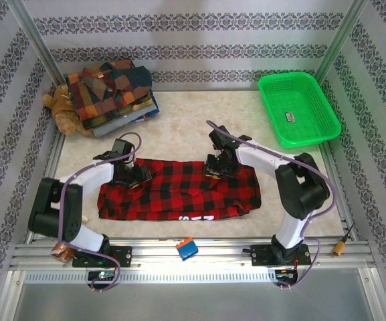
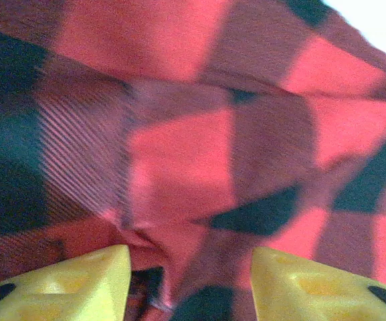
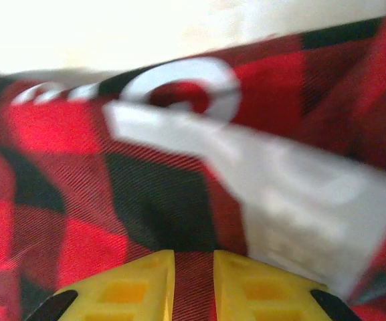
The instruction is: Fold and stack the long sleeve shirts
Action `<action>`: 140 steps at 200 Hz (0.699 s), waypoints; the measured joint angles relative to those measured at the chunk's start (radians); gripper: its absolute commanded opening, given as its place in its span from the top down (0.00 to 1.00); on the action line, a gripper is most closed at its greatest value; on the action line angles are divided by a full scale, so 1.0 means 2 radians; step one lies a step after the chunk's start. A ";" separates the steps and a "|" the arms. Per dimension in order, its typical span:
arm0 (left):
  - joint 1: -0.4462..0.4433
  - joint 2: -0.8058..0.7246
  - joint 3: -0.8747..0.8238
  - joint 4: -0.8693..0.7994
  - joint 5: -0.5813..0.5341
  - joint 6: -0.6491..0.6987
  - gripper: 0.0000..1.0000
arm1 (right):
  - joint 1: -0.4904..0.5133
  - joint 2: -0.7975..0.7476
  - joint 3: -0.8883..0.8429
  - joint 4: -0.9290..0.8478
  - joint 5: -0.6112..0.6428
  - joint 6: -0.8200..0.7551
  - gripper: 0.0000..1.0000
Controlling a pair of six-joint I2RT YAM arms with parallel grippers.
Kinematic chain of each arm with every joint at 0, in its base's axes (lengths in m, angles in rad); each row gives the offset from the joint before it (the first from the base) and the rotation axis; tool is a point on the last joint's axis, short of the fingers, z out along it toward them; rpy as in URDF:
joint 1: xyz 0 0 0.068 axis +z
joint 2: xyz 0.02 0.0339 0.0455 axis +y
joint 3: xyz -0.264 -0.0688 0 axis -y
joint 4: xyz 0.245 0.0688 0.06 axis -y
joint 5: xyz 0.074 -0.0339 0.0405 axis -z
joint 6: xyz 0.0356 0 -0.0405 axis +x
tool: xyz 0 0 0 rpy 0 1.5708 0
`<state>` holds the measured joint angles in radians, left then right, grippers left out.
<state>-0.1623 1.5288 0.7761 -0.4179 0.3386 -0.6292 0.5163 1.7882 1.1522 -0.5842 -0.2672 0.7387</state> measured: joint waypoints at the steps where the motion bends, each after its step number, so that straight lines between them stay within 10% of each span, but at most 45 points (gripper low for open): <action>1: 0.002 0.002 0.000 0.000 0.000 0.000 0.52 | 0.000 0.001 0.000 0.001 0.001 0.000 0.76; 140: 0.012 -0.005 -0.015 0.045 0.034 -0.005 0.42 | -0.026 0.205 0.258 -0.056 0.133 0.010 0.71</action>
<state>-0.1383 1.5196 0.7464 -0.3275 0.4068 -0.6395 0.4644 2.1990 1.6684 -0.6956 -0.0017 0.7578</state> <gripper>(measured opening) 0.580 0.282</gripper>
